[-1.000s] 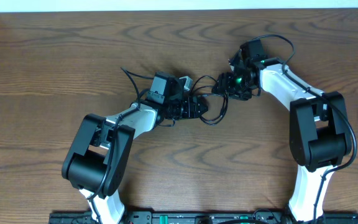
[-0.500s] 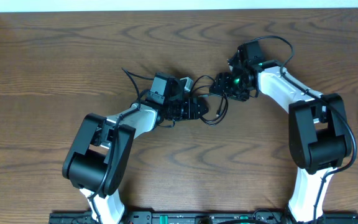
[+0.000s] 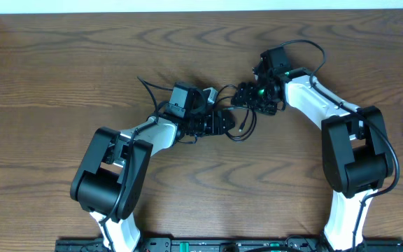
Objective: Untangle cables
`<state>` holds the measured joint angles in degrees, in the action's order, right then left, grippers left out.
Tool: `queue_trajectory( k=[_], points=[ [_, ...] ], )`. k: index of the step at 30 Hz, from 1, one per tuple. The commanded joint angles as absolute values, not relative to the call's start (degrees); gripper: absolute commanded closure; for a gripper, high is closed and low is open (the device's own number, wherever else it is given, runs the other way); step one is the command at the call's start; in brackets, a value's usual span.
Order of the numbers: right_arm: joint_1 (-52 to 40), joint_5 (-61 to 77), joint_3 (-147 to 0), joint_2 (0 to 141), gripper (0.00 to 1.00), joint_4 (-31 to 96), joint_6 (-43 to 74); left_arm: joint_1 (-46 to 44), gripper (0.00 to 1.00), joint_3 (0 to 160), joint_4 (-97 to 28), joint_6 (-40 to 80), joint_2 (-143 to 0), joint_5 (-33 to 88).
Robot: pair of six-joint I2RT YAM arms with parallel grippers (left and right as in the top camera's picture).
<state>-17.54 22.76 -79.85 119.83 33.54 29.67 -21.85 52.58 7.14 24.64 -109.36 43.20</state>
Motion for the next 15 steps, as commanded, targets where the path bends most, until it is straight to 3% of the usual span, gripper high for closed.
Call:
queue_trajectory(
  k=[1,7,15],
  points=[
    [-17.9,11.2,-74.8,126.7,0.20,40.0,33.5,-21.9,0.39,51.8,7.2,24.8,-110.5,44.2],
    [-15.7,4.4,-74.7,126.7,0.16,46.1,34.7,-21.9,0.39,51.8,7.2,24.8,-110.5,44.4],
    [-13.8,11.0,-72.1,126.7,0.03,43.7,31.6,-21.9,0.39,51.8,7.8,24.8,-110.5,44.4]
  ],
)
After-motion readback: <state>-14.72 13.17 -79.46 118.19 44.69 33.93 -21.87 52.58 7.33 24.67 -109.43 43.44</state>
